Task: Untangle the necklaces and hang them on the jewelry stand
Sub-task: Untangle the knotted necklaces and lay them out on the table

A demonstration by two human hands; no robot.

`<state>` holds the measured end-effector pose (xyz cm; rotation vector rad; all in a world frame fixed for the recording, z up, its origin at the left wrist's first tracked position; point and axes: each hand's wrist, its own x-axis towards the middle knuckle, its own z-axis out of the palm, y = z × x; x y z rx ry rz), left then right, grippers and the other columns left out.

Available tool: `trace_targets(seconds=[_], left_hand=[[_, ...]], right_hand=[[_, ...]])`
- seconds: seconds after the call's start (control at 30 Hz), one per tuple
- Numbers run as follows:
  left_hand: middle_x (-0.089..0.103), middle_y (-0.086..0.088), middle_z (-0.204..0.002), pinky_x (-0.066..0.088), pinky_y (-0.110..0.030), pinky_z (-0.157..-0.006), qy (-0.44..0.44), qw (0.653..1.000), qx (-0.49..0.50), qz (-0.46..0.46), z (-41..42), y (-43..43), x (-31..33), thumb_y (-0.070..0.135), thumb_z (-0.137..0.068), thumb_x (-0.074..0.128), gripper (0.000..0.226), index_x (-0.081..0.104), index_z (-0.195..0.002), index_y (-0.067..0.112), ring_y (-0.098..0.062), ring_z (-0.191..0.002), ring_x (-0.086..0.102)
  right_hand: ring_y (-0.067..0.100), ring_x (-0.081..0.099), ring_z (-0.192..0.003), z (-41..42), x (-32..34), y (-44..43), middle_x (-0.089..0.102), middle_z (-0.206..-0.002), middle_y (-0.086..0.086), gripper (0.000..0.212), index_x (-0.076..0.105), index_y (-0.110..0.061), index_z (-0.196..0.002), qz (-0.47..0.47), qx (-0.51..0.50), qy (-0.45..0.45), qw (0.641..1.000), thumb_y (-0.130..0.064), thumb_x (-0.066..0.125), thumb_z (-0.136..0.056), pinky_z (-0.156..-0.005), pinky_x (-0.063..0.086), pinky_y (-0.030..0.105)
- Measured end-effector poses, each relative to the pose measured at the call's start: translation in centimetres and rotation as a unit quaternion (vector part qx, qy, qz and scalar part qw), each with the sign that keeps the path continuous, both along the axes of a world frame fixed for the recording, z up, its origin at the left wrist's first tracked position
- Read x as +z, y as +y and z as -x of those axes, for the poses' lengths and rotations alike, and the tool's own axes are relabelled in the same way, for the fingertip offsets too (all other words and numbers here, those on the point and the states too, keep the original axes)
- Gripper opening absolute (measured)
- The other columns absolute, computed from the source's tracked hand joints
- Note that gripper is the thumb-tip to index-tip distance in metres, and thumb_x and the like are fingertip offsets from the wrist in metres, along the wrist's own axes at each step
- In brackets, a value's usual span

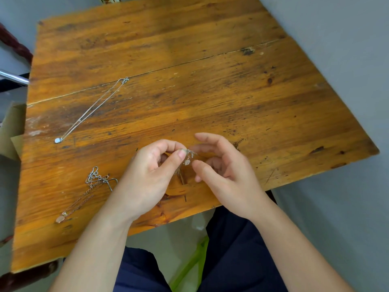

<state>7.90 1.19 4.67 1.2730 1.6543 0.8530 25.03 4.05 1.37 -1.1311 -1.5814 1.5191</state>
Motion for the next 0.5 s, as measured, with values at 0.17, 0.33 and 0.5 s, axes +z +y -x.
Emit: trace_targets(seconds=[0.17, 0.33, 0.5], left_hand=[[0.070, -0.004, -0.094, 0.050, -0.039, -0.081, 0.017, 1.000, -0.005, -0.002, 0.6, -0.1, 0.6, 0.034, -0.096, 0.059, 0.012, 0.069, -0.094, 0.026, -0.024, -0.089, 0.062], [0.064, -0.017, -0.087, 0.049, -0.053, -0.074, 0.027, 0.999, -0.028, 0.002, 0.7, -0.1, 1.0, 0.044, -0.088, 0.052, 0.023, 0.065, -0.097, 0.028, -0.034, -0.073, 0.058], [0.071, 0.000, -0.090, 0.052, -0.030, -0.084, -0.017, 1.000, -0.020, 0.000, 0.4, -0.2, 0.8, 0.025, -0.098, 0.057, 0.012, 0.068, -0.095, 0.020, -0.014, -0.087, 0.065]], right_hand=[[0.005, 0.064, -0.061, 0.1, 0.1, 0.6, 0.066, -0.077, -0.015, 0.011, 0.071, -0.017, -0.105, -0.001, 0.005, 0.006, 1.000, -0.019, 0.062, -0.100, -0.063, 0.049, 0.019], [0.006, 0.059, -0.065, 0.0, -0.1, 1.0, 0.063, -0.070, -0.007, 0.015, 0.065, -0.017, -0.097, 0.057, 0.048, 0.027, 0.997, -0.025, 0.055, -0.103, -0.065, 0.045, 0.028], [0.016, 0.057, -0.062, 0.1, 0.1, 1.3, 0.060, -0.065, 0.001, 0.015, 0.064, -0.019, -0.089, 0.117, 0.045, 0.089, 0.988, -0.030, 0.056, -0.093, -0.056, 0.041, 0.028]])
